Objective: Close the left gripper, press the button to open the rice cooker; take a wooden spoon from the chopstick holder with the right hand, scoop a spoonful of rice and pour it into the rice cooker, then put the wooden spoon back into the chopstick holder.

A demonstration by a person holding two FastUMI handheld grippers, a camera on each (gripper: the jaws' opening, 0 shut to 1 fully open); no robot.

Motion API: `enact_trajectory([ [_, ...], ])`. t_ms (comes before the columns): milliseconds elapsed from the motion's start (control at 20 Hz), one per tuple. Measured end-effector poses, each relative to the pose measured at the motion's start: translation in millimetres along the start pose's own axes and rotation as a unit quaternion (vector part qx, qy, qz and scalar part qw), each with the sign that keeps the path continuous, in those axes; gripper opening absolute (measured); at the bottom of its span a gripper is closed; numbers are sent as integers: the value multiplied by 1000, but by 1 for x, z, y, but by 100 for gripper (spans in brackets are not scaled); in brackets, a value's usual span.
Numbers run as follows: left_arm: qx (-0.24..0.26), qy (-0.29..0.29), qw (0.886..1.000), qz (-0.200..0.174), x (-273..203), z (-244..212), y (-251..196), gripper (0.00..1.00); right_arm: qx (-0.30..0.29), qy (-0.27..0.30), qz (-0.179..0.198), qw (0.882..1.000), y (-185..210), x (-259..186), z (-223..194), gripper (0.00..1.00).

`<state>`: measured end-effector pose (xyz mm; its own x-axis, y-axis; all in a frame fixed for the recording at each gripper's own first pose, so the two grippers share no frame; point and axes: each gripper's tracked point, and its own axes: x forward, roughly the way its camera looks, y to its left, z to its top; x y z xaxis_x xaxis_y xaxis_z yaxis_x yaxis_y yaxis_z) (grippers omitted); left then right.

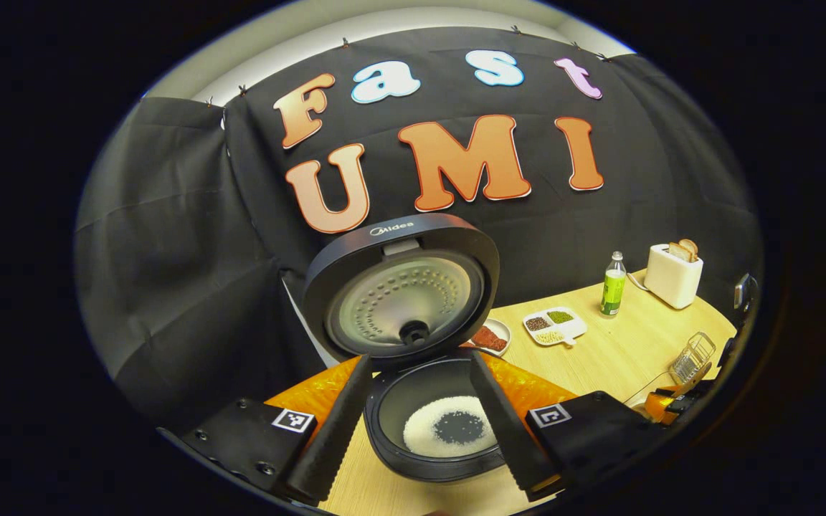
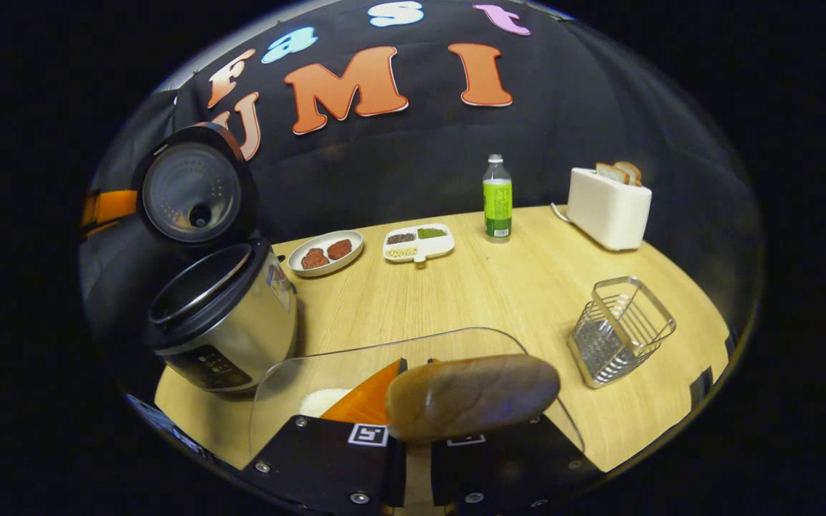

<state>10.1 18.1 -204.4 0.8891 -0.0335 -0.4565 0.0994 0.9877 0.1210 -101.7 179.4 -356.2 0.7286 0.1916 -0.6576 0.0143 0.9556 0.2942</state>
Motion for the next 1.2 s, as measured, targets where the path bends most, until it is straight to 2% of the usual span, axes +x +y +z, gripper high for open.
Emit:
enact_trajectory([
  [200,1,5,1000,11,-4,-5,10,86,38,11,5,999,0,3,-1,10],
  [400,2,8,1000,18,-6,-7,16,85,110,31,20,993,5,4,-3,10],
  [550,0,8,1000,18,-5,-6,17,85,103,33,25,994,10,3,-3,9],
  [850,2,2,1000,16,-4,-2,15,85,131,52,49,989,24,3,-3,10],
  [900,0,2,1000,16,-4,-3,15,94,134,55,51,988,25,3,-4,10],
  [950,-2,3,1000,16,-5,-4,16,85,140,58,54,987,24,3,-4,10],
  [1200,-6,7,1000,21,-8,-6,20,85,180,72,83,977,34,1,-3,10],
])
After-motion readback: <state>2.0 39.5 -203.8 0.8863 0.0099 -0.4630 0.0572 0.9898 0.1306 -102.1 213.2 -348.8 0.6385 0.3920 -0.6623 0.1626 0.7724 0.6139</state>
